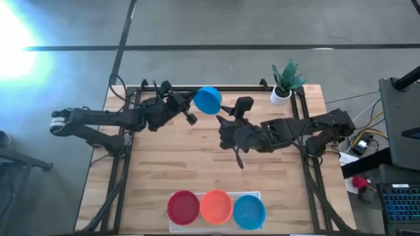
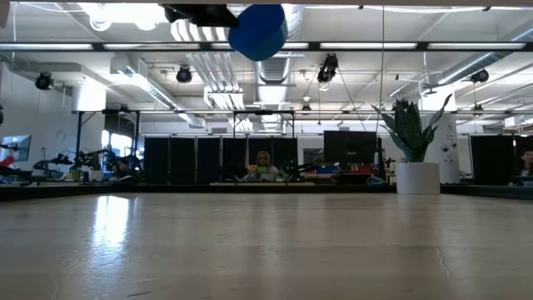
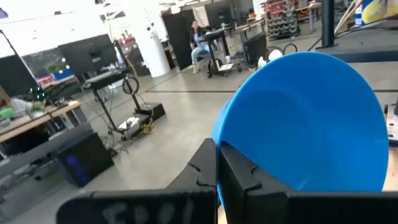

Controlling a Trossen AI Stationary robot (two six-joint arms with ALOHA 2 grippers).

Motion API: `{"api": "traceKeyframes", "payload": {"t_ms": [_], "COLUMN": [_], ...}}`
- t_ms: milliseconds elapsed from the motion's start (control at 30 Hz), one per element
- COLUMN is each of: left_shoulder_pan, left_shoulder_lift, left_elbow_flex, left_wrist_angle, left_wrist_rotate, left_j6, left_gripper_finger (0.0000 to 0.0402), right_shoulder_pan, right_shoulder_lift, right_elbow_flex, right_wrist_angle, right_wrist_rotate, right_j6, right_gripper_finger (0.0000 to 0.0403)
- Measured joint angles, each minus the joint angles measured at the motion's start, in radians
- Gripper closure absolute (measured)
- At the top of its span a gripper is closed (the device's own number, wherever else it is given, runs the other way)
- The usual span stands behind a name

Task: Pick & Place Mini bowls
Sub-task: Stack the blue bowl on top of the other blue bowl on the shelf

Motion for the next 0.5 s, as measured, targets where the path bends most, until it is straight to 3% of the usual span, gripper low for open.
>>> {"api": "traceKeyframes", "payload": {"t_ms": [500], "left_shoulder_pan": [-0.093], "left_shoulder_lift": [0.019], "left_elbow_flex": [0.0], "left_wrist_angle": [0.123], "left_wrist_rotate": [-0.008], "left_j6": [0.107], "left_gripper_finger": [0.0401], "right_shoulder_pan": [-0.105], "right_shoulder_lift": [0.0], "right_elbow_flex": [-0.001], "right_wrist_angle": [0.003], "right_wrist_rotate": [-0.012], "right_j6": [0.118], "right_gripper_finger": [0.0229]}}
